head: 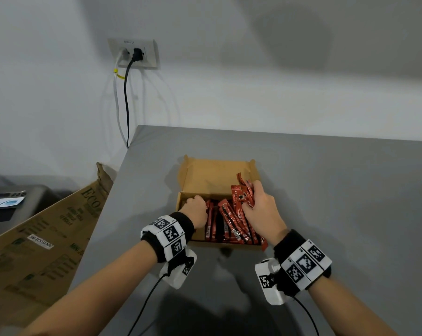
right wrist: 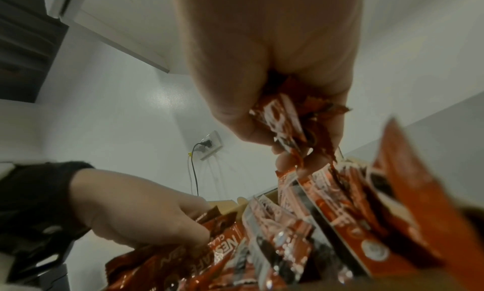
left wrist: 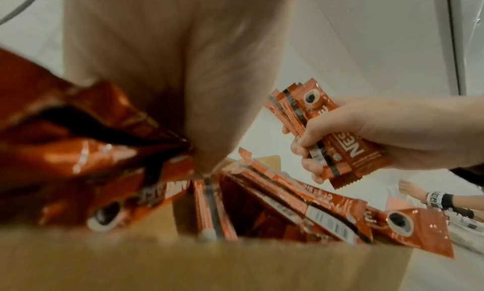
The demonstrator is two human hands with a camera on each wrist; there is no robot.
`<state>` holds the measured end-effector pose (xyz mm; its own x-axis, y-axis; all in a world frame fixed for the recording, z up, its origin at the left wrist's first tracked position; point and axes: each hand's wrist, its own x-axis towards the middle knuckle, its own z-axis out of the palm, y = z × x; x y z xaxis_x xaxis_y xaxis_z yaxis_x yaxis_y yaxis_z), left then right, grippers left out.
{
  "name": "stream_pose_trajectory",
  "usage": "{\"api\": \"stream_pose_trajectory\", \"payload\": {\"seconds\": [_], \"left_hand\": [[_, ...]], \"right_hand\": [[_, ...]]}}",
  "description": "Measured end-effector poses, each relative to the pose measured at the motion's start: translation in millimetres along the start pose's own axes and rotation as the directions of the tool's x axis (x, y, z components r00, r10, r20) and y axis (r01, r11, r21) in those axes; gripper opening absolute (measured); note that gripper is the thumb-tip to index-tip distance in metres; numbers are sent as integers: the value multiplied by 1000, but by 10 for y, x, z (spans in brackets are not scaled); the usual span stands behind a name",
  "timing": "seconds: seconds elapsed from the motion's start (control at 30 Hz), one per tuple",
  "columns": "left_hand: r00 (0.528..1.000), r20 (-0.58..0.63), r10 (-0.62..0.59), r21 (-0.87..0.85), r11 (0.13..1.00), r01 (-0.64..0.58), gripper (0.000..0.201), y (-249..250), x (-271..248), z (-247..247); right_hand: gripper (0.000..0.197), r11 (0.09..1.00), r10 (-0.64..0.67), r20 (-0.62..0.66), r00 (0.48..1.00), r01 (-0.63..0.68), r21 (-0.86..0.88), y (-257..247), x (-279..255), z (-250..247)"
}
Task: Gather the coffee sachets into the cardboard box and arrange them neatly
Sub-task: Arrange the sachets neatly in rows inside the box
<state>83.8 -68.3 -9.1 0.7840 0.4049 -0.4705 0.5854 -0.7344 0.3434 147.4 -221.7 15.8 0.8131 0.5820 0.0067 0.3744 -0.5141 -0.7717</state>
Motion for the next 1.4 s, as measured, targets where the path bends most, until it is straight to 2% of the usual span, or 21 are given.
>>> {"api": "stream_pose_trajectory", "payload": {"seconds": [0.13, 0.23, 0.33, 0.43, 0.57, 0.63, 0.73, 0.8, 0.9, 1.0, 1.03, 1.1, 1.17, 1.27, 1.4], "left_hand": [[989, -149, 14, -80, 996, -27, 28, -39, 24, -108], [984, -169, 47, -144, 987, -72, 26, -41, 15, -87], [994, -102, 40, -240, 969, -64, 39, -55, 26, -35], [998, 11, 54, -192, 980, -51, 53, -55, 16, -19], [994, -56, 96, -100, 990, -101, 48, 13, -17, 51], [995, -48, 92, -91, 991, -96, 44, 45, -26, 66], [996, 4, 85, -73, 994, -84, 41, 55, -11, 50], [993, 11, 119, -44, 992, -118, 27, 36, -23, 17], [984, -105, 141, -69, 987, -148, 18, -59, -30, -104], [968, -238, 78, -107, 989, -106, 16, -190, -57, -305], [960, -271, 63, -99, 991, -93, 14, -236, -53, -352], [951, -302, 60, -97, 991, -93, 7, -295, -39, -375], [940, -330, 81, -82, 990, -115, 3, -299, -45, -330], [910, -402, 95, -24, 993, -115, 13, -280, -56, -232], [935, -346, 77, -12, 996, -87, 24, -333, -28, -206]], "right_hand": [[19, 1000, 11, -2, 1000, -11, 16, 8, 8, -10], [16, 1000, 16, 4, 1000, -16, 15, 21, 6, -6], [14, 1000, 22, -5, 1000, -22, 15, 39, 3, -5], [16, 999, 25, -14, 1000, -25, 23, 58, -2, -6], [18, 998, 29, -34, 999, -27, 53, 49, -8, 1], [17, 997, 32, -38, 999, -29, 69, 42, -16, 8], [12, 997, 10, -41, 999, -13, -80, 73, -41, 9], [13, 966, 10, -68, 998, -27, -256, 148, -53, -16], [15, 939, 91, -127, 988, -127, -319, 318, -55, -85], [15, 954, 198, -124, 972, -221, -204, 426, -40, -154], [16, 963, 171, -118, 978, -191, -190, 420, -50, -158], [20, 969, 14, -91, 996, -36, -244, 338, -85, -119], [22, 937, -122, 15, 992, 120, -327, 202, -126, -4], [31, 900, -113, 151, 982, 165, -403, 36, -143, 193], [47, 839, -68, 197, 978, 163, -519, -24, -114, 308]]}}
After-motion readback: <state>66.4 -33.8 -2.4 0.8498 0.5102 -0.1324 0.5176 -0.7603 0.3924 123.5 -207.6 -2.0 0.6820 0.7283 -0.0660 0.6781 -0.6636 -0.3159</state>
